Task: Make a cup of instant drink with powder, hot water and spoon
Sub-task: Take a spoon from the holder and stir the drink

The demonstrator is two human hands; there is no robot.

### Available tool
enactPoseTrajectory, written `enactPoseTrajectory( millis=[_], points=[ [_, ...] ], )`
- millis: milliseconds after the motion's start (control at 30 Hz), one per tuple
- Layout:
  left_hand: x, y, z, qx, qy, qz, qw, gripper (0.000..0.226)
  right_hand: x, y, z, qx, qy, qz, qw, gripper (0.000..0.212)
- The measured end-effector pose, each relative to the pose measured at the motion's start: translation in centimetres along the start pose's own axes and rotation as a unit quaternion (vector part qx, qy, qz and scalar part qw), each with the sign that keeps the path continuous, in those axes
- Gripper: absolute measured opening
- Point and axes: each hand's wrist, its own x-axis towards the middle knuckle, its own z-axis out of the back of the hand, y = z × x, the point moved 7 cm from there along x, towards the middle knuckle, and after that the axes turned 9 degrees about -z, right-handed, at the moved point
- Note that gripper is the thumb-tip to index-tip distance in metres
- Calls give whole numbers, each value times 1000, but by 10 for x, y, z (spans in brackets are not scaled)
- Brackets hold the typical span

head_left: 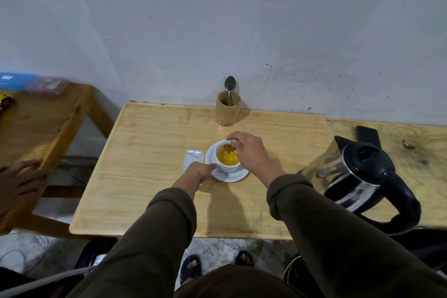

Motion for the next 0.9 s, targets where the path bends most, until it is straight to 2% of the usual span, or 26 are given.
enactPoseTrajectory(
  millis=[167,433,733,900],
  points=[
    [-2,0,0,0,4,2,1000,62,-2,3,0,64,22,3,998,22],
    [-1,1,1,-1,5,2,1000,64,5,-3,3,-20,-6,3,1000,23],
    [-1,0,1,-7,5,1,1000,64,-2,3,2,58,22,24,998,22],
    [-2,-2,0,-11,8,3,1000,62,6,0,4,-5,17,5,1000,22]
  ],
)
